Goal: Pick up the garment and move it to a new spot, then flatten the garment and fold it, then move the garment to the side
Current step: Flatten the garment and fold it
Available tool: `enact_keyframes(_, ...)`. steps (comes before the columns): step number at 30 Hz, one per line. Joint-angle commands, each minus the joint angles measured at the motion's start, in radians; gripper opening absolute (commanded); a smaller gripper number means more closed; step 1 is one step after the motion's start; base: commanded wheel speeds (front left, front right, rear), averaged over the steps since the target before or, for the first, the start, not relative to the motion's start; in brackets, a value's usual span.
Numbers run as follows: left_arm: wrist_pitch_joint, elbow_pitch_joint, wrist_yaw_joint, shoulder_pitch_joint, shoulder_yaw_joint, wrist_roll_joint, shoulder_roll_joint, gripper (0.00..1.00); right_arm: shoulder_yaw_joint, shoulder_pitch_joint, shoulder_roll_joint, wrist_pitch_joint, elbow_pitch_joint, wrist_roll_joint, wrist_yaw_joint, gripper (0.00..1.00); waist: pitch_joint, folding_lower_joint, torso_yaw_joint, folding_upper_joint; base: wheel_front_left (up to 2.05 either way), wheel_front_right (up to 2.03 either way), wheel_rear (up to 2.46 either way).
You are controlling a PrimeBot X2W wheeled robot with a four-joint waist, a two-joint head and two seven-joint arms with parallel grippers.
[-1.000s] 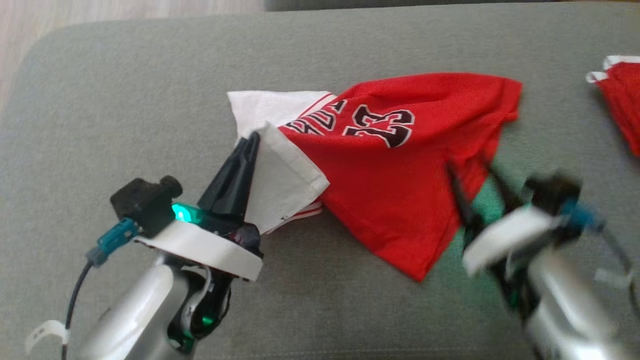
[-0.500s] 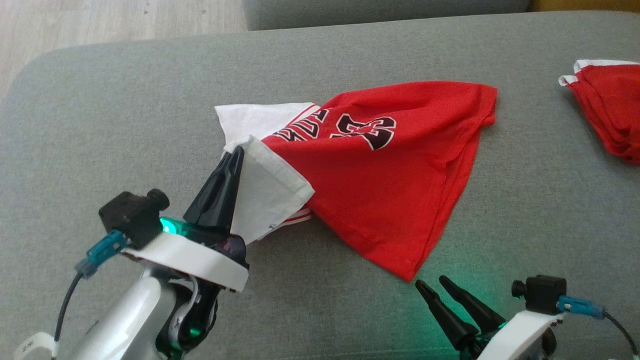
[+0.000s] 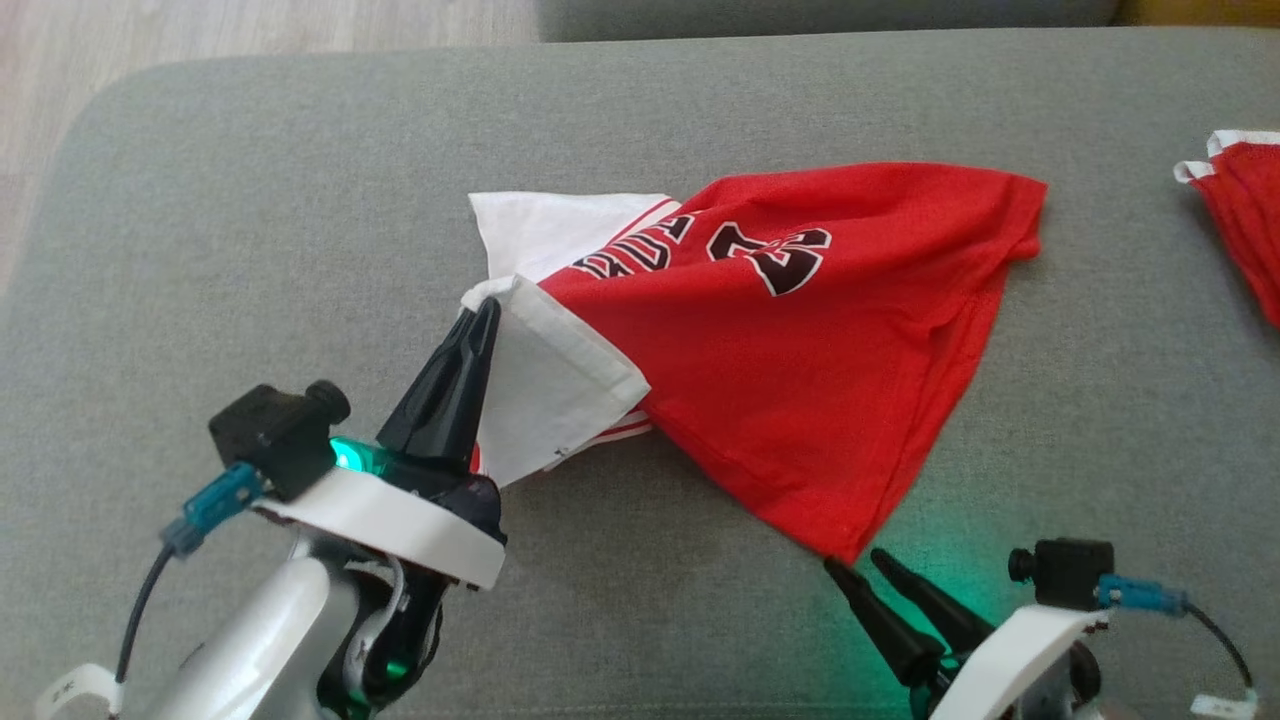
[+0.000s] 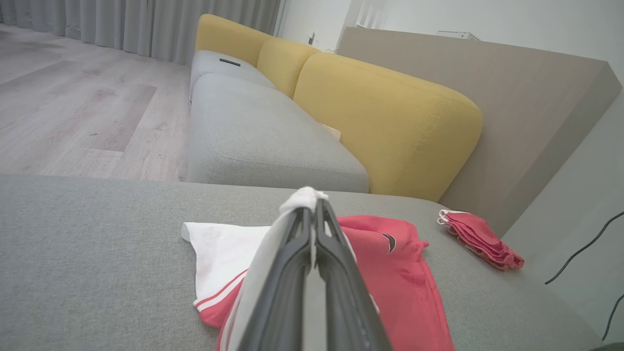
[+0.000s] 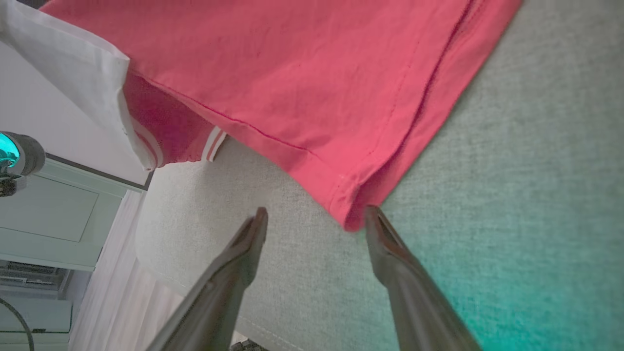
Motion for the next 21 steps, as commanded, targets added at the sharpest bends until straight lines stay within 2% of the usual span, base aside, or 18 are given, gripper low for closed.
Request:
enact_keyframes(1, -0.001, -0.035, 0.007, -0.049, 0.04, 0.0, 0.026, 0.0, 0.012, -0.028, -0.009, -0.014, -0.019, 0.009, 0.007, 1.0, 0.002, -0.0001, 0.003, 0.0, 0.0, 0.0, 0.0)
enact_keyframes(7, 0.004, -0.038, 0.01, -0.056, 0.035, 0.002, 0.025, 0.0, 0.045, -0.07, -0.005, -0.032, 0.022, 0.029, 0.007, 1.0, 0.013, -0.0001, 0.013, 0.0, 0.0, 0.0, 0.0)
enact_keyframes(8, 0.004, -0.039, 0.01, -0.058, 0.035, 0.002, 0.025, 0.0, 0.053, -0.077, -0.005, -0.037, 0.027, 0.033, 0.007, 0.98, 0.016, -0.0001, 0.014, 0.0, 0.0, 0.0, 0.0)
enact_keyframes(9, 0.004, -0.04, 0.011, -0.06, 0.035, 0.002, 0.024, 0.0, 0.06, -0.085, -0.005, -0.043, 0.031, 0.036, 0.007, 0.78, 0.019, -0.0001, 0.014, 0.0, 0.0, 0.0, 0.0)
enact_keyframes(10, 0.005, -0.04, 0.011, -0.061, 0.035, 0.002, 0.024, 0.0, 0.067, -0.095, -0.005, -0.051, 0.035, 0.039, 0.007, 0.52, 0.022, -0.0001, 0.015, 0.0, 0.0, 0.0, 0.0)
enact_keyframes(11, 0.004, -0.04, 0.012, -0.062, 0.035, 0.002, 0.025, 0.0, 0.075, -0.105, -0.006, -0.062, 0.037, 0.041, 0.007, 0.35, 0.026, -0.0001, 0.014, 0.0, 0.0, 0.0, 0.0)
enact_keyframes(12, 0.004, -0.039, 0.012, -0.063, 0.036, 0.003, 0.025, 0.0, 0.081, -0.114, -0.008, -0.074, 0.041, 0.041, 0.007, 0.02, 0.028, -0.0001, 0.014, 0.0, 0.0, 0.0, 0.0)
enact_keyframes(21, -0.014, -0.032, 0.016, -0.055, 0.072, -0.01, 0.025, 0.0, 0.101, -0.166, -0.061, -0.198, 0.053, 0.026, 0.007, 0.0, 0.011, -0.0001, -0.013, 0.0, 0.0, 0.0, 0.0)
